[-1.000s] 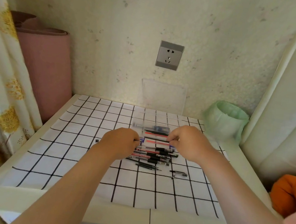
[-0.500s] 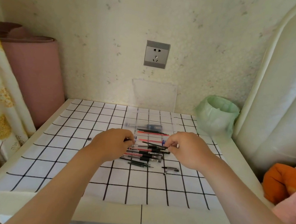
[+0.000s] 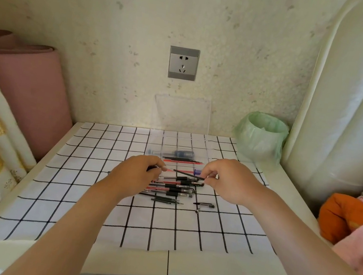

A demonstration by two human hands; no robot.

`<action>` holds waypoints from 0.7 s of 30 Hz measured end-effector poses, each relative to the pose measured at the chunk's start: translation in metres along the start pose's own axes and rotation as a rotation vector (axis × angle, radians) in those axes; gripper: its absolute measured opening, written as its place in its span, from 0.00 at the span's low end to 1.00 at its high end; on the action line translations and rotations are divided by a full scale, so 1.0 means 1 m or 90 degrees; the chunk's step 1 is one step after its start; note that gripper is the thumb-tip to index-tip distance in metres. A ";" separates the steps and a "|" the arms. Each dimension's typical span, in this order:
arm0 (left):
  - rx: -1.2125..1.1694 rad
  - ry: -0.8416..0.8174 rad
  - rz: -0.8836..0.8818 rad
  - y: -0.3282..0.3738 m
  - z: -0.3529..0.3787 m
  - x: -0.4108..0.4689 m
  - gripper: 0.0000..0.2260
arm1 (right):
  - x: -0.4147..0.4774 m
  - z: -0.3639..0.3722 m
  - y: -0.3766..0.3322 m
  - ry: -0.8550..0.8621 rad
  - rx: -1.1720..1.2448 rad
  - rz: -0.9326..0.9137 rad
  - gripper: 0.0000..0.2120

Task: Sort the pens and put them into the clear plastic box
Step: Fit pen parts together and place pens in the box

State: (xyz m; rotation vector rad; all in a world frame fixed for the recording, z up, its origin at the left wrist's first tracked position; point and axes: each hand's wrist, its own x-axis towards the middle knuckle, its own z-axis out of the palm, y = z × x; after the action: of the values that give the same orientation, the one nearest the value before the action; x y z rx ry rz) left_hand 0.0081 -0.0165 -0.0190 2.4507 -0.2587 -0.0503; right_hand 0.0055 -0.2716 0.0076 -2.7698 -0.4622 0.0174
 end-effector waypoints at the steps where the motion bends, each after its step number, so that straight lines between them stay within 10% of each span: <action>1: -0.019 -0.003 0.000 0.000 0.001 0.001 0.09 | 0.000 0.000 0.001 -0.002 0.001 0.000 0.07; 21: 0.001 -0.100 0.057 0.018 0.012 -0.006 0.12 | 0.000 0.010 -0.010 0.027 0.042 -0.067 0.08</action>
State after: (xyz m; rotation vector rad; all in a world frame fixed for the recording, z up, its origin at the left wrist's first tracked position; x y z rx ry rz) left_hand -0.0018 -0.0366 -0.0170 2.4370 -0.4370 -0.2047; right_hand 0.0015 -0.2595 0.0018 -2.6726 -0.5859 -0.0499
